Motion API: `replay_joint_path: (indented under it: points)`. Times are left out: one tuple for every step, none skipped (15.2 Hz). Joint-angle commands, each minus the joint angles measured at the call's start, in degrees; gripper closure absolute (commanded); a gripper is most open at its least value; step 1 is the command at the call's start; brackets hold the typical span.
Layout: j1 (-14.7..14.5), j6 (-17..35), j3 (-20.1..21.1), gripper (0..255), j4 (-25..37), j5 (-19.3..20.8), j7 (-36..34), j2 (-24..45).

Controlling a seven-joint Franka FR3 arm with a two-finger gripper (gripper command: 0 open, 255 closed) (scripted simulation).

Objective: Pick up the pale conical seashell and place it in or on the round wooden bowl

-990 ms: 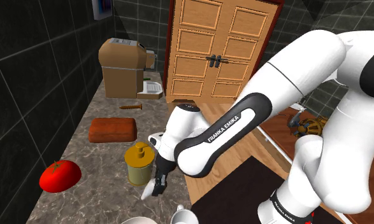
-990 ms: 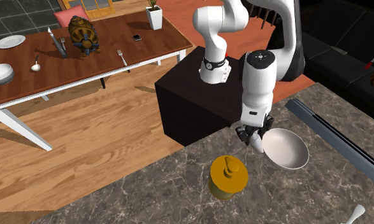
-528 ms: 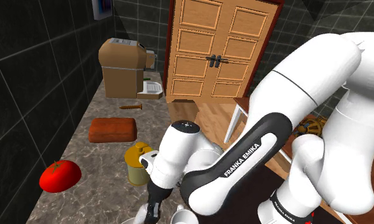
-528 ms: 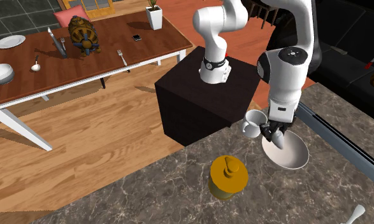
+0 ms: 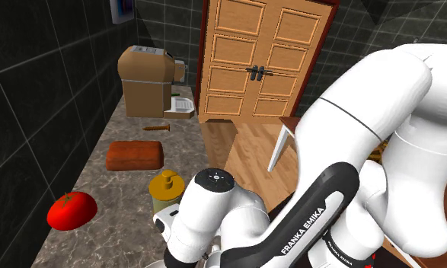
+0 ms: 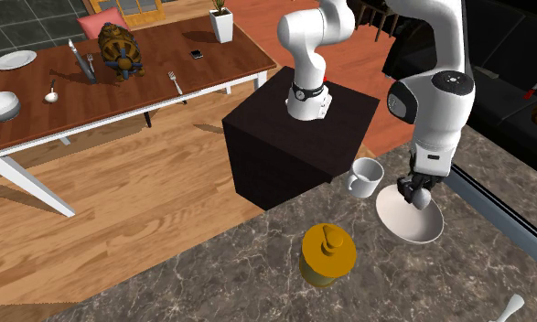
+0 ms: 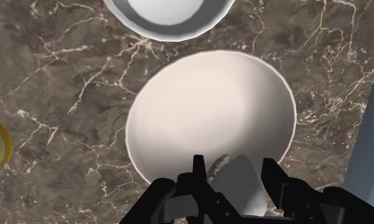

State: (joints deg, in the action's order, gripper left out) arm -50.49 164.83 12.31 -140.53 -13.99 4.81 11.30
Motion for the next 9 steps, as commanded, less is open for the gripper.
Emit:
replay_joint_path:
  points:
    - [0.0,1.4,0.0,255,0.2,0.0,0.2,1.6]
    - [0.0,2.2,0.0,255,0.2,-0.1,0.3,2.4]
    - [0.0,2.9,0.1,255,0.3,-0.1,0.5,3.2]
    - [0.0,3.7,0.1,255,0.4,-0.2,0.6,4.0]
    - [0.0,4.4,0.2,255,0.5,-0.2,0.7,4.9]
    - [0.0,5.1,0.2,255,0.6,-0.2,0.9,5.7]
    - [0.1,5.9,0.2,255,0.7,-0.2,1.0,6.5]
    - [0.1,6.6,0.3,255,0.8,-0.3,1.1,7.4]
    - [0.1,7.3,0.3,255,1.0,-0.3,1.3,8.3]
